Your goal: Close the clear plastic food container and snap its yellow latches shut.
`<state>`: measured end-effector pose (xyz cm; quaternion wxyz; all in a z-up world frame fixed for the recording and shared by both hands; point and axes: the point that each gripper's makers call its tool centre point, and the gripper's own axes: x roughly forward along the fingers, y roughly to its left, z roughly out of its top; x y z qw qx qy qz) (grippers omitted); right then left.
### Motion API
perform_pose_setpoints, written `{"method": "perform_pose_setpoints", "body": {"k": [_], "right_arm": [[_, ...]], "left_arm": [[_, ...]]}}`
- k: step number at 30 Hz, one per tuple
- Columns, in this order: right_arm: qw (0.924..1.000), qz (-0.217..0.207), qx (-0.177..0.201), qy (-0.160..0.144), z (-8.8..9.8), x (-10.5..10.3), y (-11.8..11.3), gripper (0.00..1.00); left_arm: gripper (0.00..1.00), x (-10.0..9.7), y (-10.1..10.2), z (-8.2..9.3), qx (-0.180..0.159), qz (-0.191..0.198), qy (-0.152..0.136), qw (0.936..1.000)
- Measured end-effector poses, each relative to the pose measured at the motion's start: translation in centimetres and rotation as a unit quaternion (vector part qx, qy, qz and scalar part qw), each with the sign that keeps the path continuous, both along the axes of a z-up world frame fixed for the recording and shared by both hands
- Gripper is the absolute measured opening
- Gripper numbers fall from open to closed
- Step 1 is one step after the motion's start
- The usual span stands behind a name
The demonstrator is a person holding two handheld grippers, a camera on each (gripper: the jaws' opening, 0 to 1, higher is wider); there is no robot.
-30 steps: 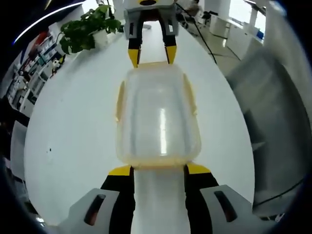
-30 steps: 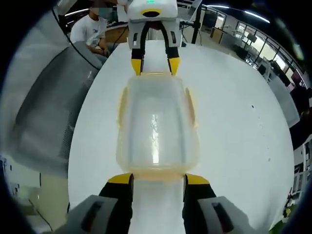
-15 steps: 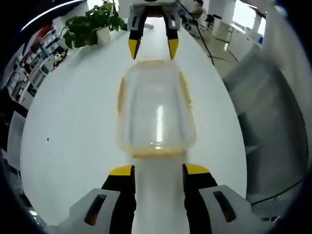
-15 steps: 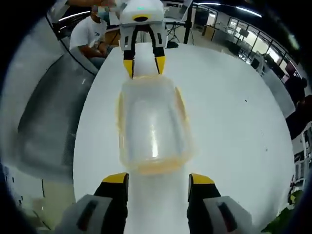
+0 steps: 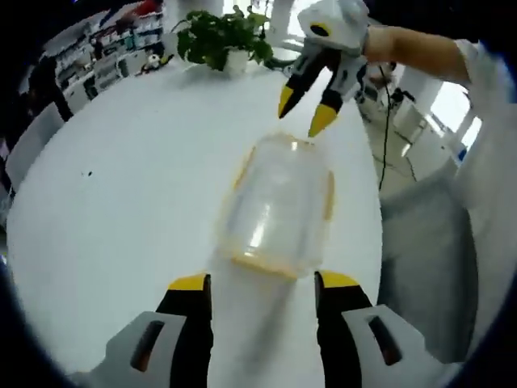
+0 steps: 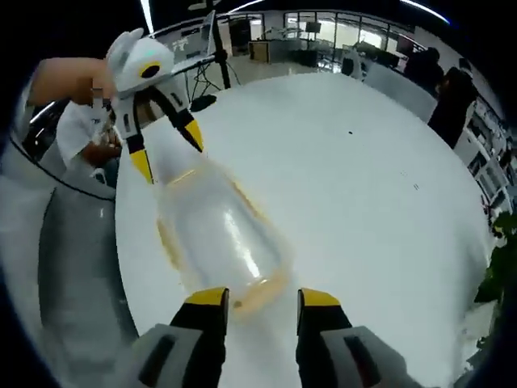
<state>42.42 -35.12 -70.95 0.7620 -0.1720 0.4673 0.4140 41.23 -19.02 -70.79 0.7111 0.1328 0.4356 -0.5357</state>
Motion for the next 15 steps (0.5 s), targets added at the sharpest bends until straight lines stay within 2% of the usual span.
{"method": "perform_pose_setpoints", "body": {"k": [2, 4, 5, 7, 8, 10, 11, 13, 14, 15], "right_arm": [[0.9993, -0.030, 0.011, 0.021, 0.0, -0.3, 0.3, 0.35], [0.9976, -0.059, 0.016, 0.031, -0.2, -0.3, 0.5, 0.32], [0.9963, -0.078, 0.017, 0.033, -0.3, -0.1, 0.5, 0.31], [0.9923, -0.117, 0.014, 0.036, -0.7, 0.3, 0.1, 0.32], [0.9908, -0.131, 0.004, 0.036, -1.0, 0.4, -0.2, 0.33], [0.9904, -0.132, -0.007, 0.040, -1.5, 0.2, -0.3, 0.35], [0.9891, -0.139, -0.006, 0.048, -1.6, 0.1, -0.1, 0.35], [0.9848, -0.158, -0.001, 0.072, -2.1, -0.4, 0.2, 0.35], [0.9851, -0.156, 0.004, 0.071, -2.2, -0.4, 0.4, 0.36], [0.9855, -0.154, 0.006, 0.070, -2.2, -0.4, 0.7, 0.36]], "left_arm": [[0.48, 0.4, 0.1, 0.1, -0.003, 0.037, 0.012, 0.9992], [0.43, 0.8, 0.3, -0.1, -0.005, 0.089, 0.034, 0.9955], [0.41, 0.8, 0.6, -0.5, 0.004, 0.129, 0.057, 0.9900], [0.45, 0.8, 0.8, -1.1, 0.013, 0.172, 0.082, 0.9816], [0.47, 0.6, 0.7, -1.4, 0.011, 0.188, 0.086, 0.9782], [0.45, 0.1, 0.4, -1.7, 0.002, 0.210, 0.106, 0.9718], [0.45, 0.0, 0.2, -1.7, -0.003, 0.219, 0.111, 0.9693], [0.49, -0.1, -0.2, -1.9, -0.017, 0.252, 0.120, 0.9599], [0.51, 0.0, -0.5, -2.0, -0.023, 0.264, 0.120, 0.9566], [0.51, -0.1, -0.8, -2.0, -0.025, 0.263, 0.118, 0.9572]]}}
